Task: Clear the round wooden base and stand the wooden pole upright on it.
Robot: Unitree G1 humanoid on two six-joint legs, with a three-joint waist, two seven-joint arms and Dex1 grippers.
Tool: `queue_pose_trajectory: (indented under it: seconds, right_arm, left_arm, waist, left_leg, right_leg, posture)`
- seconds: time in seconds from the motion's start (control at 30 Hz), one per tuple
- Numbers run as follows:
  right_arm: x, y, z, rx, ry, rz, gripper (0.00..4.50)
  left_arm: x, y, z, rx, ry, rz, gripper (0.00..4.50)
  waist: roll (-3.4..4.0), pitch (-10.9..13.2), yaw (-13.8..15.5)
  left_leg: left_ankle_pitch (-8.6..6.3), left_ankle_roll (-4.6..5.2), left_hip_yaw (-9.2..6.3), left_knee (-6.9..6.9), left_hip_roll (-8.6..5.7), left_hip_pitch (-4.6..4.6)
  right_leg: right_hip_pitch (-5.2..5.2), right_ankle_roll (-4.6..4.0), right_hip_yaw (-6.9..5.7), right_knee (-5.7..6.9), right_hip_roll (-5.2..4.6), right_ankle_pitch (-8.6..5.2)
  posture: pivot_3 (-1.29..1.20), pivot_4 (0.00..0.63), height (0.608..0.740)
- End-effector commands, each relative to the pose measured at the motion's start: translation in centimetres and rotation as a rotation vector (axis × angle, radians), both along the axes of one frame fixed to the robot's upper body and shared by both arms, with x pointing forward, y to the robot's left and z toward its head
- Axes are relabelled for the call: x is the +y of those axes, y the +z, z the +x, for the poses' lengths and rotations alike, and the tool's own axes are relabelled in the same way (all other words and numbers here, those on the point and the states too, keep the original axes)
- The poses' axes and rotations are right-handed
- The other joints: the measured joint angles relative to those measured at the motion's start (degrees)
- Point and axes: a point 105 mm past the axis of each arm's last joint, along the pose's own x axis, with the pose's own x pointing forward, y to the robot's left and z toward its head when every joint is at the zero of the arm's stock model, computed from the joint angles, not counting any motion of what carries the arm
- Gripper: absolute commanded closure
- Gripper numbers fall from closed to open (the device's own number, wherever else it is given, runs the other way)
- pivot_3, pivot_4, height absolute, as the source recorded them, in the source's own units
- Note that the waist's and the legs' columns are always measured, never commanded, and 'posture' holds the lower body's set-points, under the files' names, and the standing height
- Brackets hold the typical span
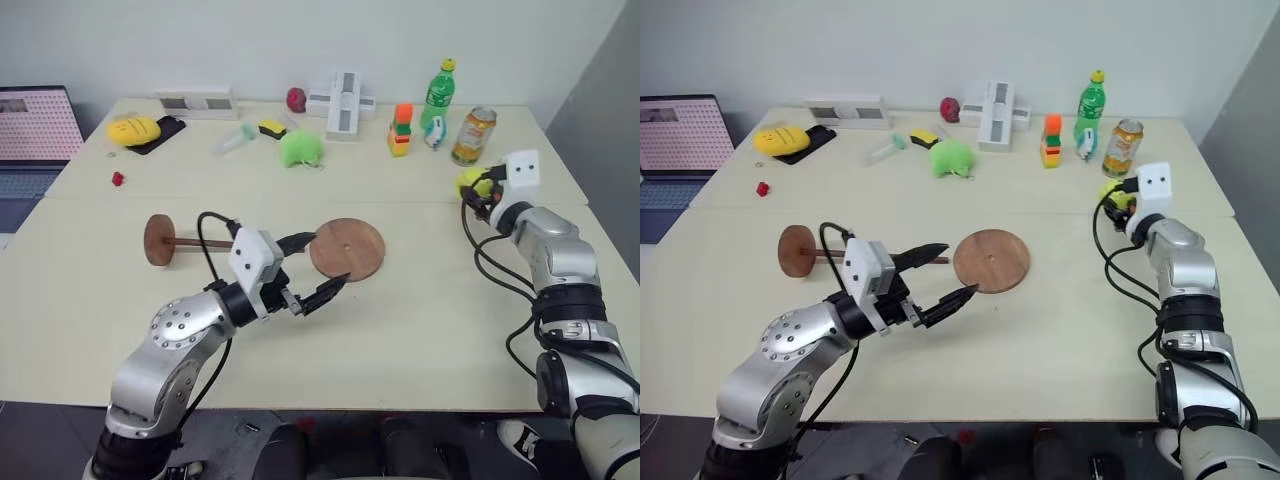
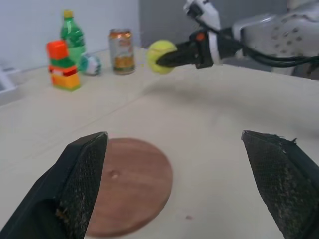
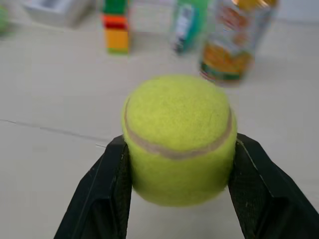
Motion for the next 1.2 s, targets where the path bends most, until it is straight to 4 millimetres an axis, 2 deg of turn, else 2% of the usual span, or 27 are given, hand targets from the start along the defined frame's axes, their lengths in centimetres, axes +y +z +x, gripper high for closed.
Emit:
queue_pose_trajectory:
  seconds: [0.03, 0.23, 0.27, 0.43, 0.47, 0.5, 0.6, 0.7, 0.8, 0.83, 0.9, 0.97, 1.03, 1.07, 1.13, 1.2]
  right_arm:
    - [-1.6, -0.1, 0.5, -0.002, -0.050, 0.054, 2.16]
    - [-1.6, -1.2, 1.0, 0.015, -0.056, 0.081, 2.16]
    - [-1.7, -1.1, 1.0, 0.010, -0.057, 0.084, 1.55]
    - [-2.0, -0.7, 1.0, -0.007, -0.053, 0.070, 0.27]
    - [-2.0, -0.7, 0.9, -0.011, -0.050, 0.064, 0.09]
    - [-2.0, -0.5, 0.8, -0.019, -0.043, 0.055, 0.09]
    - [-1.7, 1.2, 0.5, -0.085, -0.004, 0.021, 0.09]
    - [-0.4, 4.5, -0.3, -0.188, 0.057, -0.034, 0.09]
    - [1.5, 7.2, -1.5, -0.259, 0.136, -0.088, 0.09]
    - [3.2, 7.9, -2.1, -0.264, 0.214, -0.079, 0.09]
    - [5.1, 8.5, -3.1, -0.257, 0.305, -0.062, 0.09]
    - [7.4, 8.4, -4.5, -0.229, 0.431, -0.041, 0.09]
    - [10.8, 7.7, -7.0, -0.179, 0.647, -0.037, 0.09]
    - [12.8, 7.3, -8.8, -0.152, 0.785, -0.035, 0.09]
    - [14.8, 6.9, -11.3, -0.121, 0.943, -0.038, 0.09]
    - [15.8, 6.8, -12.6, -0.109, 1.020, -0.036, 0.09]
  left_arm:
    - [-2.2, 1.1, 0.5, -0.047, -0.127, 0.007, 0.00]
    - [-3.3, 1.4, 1.0, -0.069, -0.190, 0.013, 0.00]
    - [-3.3, 1.4, 1.1, -0.068, -0.190, 0.012, 0.00]
    - [-2.9, 1.3, 1.2, -0.060, -0.179, 0.007, 0.00]
    - [-2.9, 1.3, 1.1, -0.057, -0.176, 0.004, 0.00]
    - [-2.8, 1.2, 1.1, -0.054, -0.172, 0.005, 0.00]
    - [-2.1, 0.9, 1.0, -0.034, -0.140, 0.002, 0.00]
    - [-0.6, 0.6, 1.1, 0.002, -0.043, -0.040, 0.00]
    - [0.5, -0.2, 0.6, 0.059, 0.070, -0.101, 0.00]
    - [1.2, -0.6, 0.5, 0.101, 0.157, -0.166, 0.00]
    - [2.1, -1.1, 0.4, 0.154, 0.258, -0.236, 0.00]
    - [3.3, -1.0, 0.9, 0.217, 0.385, -0.374, 0.00]
    - [5.8, -1.4, 1.9, 0.296, 0.574, -0.561, 0.00]
    - [7.5, -1.9, 2.4, 0.336, 0.678, -0.677, 0.00]
    - [9.4, -2.5, 3.0, 0.388, 0.788, -0.821, 0.00]
    - [10.6, -2.9, 3.5, 0.422, 0.843, -0.919, 0.00]
  waist:
    - [0.00, 0.00, -0.25]
    - [0.00, 0.00, -1.42]
    - [0.00, 0.00, -1.43]
    - [0.00, 0.00, -1.39]
    - [0.01, 0.00, -1.39]
    - [0.01, 0.00, -1.39]
    - [0.01, 0.01, -1.37]
    - [0.03, 0.02, -1.43]
    - [0.06, 0.02, -1.44]
    - [0.06, 0.02, -1.36]
    - [0.06, 0.01, -1.27]
    - [0.06, 0.01, -0.93]
    - [0.04, 0.00, 0.02]
    - [0.04, -0.01, 0.36]
    - [0.03, -0.01, 0.93]
    - [0.02, 0.00, 1.29]
  left_leg:
    - [0.00, 0.01, -0.02, 0.01, 0.00, 0.00]
    - [0.08, -0.14, 0.05, 0.02, 0.01, 0.01]
    - [0.08, -0.14, 0.04, 0.01, 0.02, 0.01]
    - [0.09, -0.16, 0.01, 0.06, 0.00, 0.02]
    - [0.09, -0.16, 0.01, 0.06, 0.00, 0.01]
    - [0.09, -0.16, 0.01, 0.06, 0.00, 0.01]
    - [0.09, -0.17, 0.00, 0.05, 0.00, 0.01]
    - [0.09, -0.17, 0.00, 0.05, 0.03, 0.00]
    - [0.09, -0.16, -0.01, 0.04, 0.07, 0.00]
    - [0.08, -0.13, -0.02, 0.04, 0.07, -0.01]
    - [0.00, 0.00, -0.14, 0.06, 0.11, -0.05]
    - [-0.02, 0.03, -0.24, 0.08, 0.11, -0.05]
    - [-0.02, 0.04, -0.31, 0.13, 0.08, -0.04]
    - [-0.02, 0.04, -0.35, 0.17, 0.11, -0.03]
    - [-0.02, 0.04, -0.37, 0.19, 0.08, -0.05]
    - [-0.02, 0.04, -0.37, 0.19, -0.02, -0.06]
  right_leg:
    - [0.00, 0.00, -0.01, 0.01, 0.03, 0.00]
    - [0.03, 0.00, 0.05, -0.02, 0.03, 0.00]
    - [0.03, 0.00, 0.04, -0.03, 0.03, 0.00]
    - [0.07, 0.01, 0.03, -0.02, 0.01, 0.00]
    - [0.07, 0.01, 0.03, -0.02, 0.00, 0.00]
    - [0.07, 0.01, 0.03, -0.02, 0.00, 0.00]
    - [0.07, 0.01, 0.02, -0.02, 0.00, 0.00]
    - [0.05, 0.01, 0.03, -0.02, -0.01, 0.00]
    - [0.02, 0.01, 0.05, 0.00, 0.00, 0.00]
    - [0.01, 0.01, 0.04, 0.00, -0.01, 0.00]
    - [0.02, 0.01, 0.00, -0.03, -0.02, 0.00]
    - [0.08, 0.02, -0.07, -0.04, -0.07, -0.01]
    - [0.13, 0.02, -0.16, 0.00, -0.07, -0.01]
    - [0.18, 0.02, -0.21, -0.02, -0.08, 0.00]
    - [0.21, 0.03, -0.26, -0.08, -0.10, 0.00]
    - [0.20, 0.03, -0.26, -0.08, -0.10, 0.00]
  posture:
    - [0.00, 0.150, 0.740]
    - [0.00, 0.150, 0.740]
    - [0.00, 0.150, 0.740]
    - [0.00, 0.150, 0.740]
    - [0.00, 0.150, 0.740]
    - [0.00, 0.150, 0.740]
    - [0.00, 0.150, 0.740]
    - [0.00, 0.150, 0.740]
    - [0.00, 0.150, 0.740]
    - [0.00, 0.150, 0.740]
    - [0.00, 0.150, 0.740]
    - [0.00, 0.150, 0.740]
    - [0.00, 0.150, 0.740]
    - [0.00, 0.150, 0.740]
    - [0.00, 0.150, 0.740]
    - [0.00, 0.150, 0.740]
